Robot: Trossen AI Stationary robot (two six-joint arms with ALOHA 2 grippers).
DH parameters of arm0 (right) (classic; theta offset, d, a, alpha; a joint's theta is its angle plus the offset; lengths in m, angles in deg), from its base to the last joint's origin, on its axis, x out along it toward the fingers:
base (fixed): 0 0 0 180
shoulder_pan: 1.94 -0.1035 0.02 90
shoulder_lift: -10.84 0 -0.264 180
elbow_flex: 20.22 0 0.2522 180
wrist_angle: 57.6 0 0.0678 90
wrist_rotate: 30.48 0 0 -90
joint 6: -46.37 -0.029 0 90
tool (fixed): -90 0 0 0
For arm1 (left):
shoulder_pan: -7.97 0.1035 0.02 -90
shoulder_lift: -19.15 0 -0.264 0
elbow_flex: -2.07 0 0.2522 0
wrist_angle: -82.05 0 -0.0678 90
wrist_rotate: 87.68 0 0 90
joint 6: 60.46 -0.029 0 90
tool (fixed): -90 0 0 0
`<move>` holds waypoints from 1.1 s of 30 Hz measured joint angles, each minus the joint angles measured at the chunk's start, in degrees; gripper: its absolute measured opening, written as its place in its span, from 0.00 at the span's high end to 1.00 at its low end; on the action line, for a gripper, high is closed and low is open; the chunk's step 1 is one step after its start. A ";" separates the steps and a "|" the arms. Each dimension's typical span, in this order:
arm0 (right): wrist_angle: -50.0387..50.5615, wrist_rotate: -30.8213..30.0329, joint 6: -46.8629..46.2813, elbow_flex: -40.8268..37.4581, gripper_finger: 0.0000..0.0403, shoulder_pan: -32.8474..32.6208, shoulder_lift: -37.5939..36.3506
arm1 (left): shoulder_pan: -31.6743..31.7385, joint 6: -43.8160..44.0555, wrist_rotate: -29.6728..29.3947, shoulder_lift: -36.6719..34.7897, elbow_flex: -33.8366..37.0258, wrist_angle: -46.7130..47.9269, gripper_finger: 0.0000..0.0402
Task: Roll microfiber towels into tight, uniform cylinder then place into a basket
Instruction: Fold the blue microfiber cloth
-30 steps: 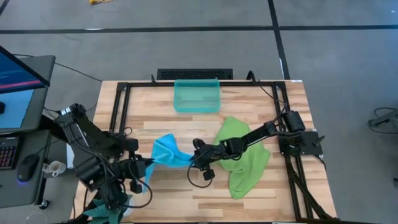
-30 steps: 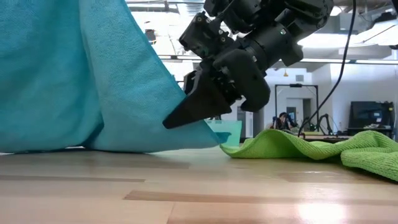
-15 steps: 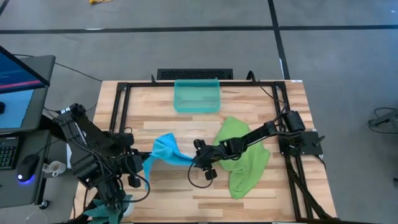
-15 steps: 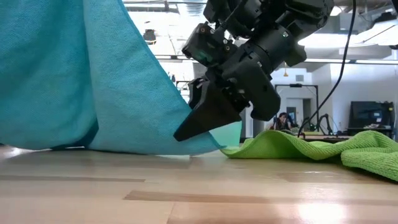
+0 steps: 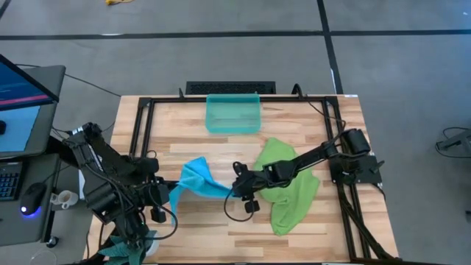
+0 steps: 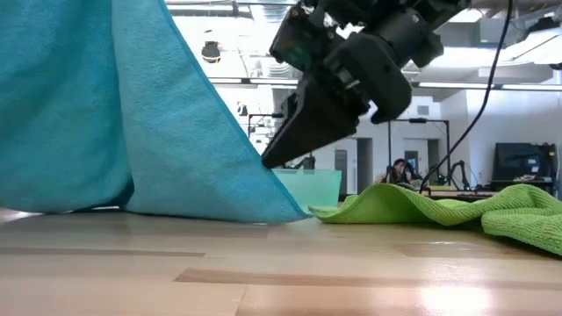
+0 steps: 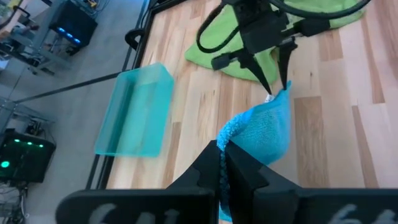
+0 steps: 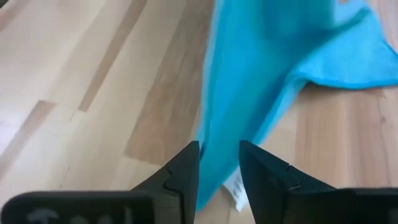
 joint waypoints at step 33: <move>-3.85 -0.14 -13.41 -0.07 0.69 -3.69 2.56 | 0.10 8.89 2.30 0.02 0.02 0.00 1.00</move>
